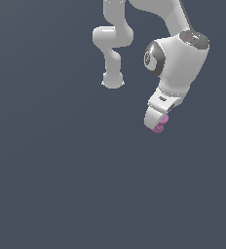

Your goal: Pick up the object and move it to a goal position.

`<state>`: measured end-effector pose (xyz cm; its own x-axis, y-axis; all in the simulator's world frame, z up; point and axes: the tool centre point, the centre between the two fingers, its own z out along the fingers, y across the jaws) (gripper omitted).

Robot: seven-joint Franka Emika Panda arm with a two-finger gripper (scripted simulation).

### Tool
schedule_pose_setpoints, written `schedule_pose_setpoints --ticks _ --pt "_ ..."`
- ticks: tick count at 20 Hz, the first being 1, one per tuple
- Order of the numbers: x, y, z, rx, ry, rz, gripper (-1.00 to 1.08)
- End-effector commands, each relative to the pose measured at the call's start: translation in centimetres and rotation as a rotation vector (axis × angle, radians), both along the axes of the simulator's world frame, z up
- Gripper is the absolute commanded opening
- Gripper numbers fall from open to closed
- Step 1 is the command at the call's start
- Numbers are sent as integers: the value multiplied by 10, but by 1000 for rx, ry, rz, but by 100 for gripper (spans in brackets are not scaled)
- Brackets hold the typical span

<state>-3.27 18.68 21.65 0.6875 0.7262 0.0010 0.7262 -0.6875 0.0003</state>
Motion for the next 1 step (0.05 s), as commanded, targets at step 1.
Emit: schedule_pose_setpoints --ticks 1 --pt "1 1 2 0 1 -1 -100"
